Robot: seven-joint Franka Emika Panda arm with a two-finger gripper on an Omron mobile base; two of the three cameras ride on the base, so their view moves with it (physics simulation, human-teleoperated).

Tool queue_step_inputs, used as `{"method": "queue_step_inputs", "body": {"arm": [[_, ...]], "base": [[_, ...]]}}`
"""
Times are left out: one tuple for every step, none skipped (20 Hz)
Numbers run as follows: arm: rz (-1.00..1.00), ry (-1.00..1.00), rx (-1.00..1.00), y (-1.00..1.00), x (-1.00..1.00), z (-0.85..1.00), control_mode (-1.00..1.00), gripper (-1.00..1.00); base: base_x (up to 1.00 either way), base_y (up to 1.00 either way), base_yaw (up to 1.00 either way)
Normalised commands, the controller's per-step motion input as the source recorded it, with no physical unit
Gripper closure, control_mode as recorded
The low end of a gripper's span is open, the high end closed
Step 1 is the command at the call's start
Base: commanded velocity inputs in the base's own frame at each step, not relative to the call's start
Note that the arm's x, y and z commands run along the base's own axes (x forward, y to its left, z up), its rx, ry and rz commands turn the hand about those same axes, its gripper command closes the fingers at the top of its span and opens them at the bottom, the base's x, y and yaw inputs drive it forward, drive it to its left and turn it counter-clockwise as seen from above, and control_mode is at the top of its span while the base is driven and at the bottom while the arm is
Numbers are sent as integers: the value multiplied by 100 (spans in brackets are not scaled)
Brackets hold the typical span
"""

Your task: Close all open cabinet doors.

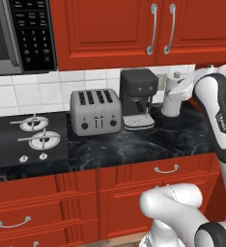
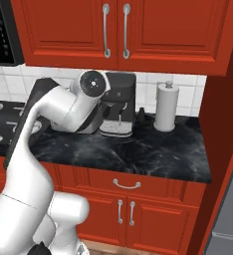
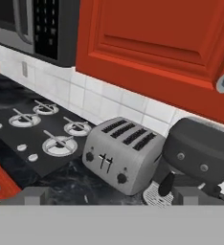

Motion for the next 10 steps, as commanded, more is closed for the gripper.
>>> {"method": "queue_step_inputs", "body": {"arm": [[-12,0,0,0,-20,0,-100,-100],[-13,0,0,0,-21,0,-100,-100],[-14,0,0,0,-24,0,-100,-100],[-16,0,0,0,-29,0,-100,-100],[-17,0,0,0,-34,0,-100,-100],[-18,0,0,0,-34,0,-100,-100],[-19,0,0,1,-32,0,-100,-100],[-20,0,0,3,-34,0,-100,-100],[-21,0,0,4,-36,0,-100,-100],[-23,0,0,4,-41,0,-100,-100]], "base": [[0,0,0],[0,0,0],[0,0,0],[0,0,0],[0,0,0],[0,0,0],[0,0,0],[0,0,0],[0,0,0],[0,0,0]]}}
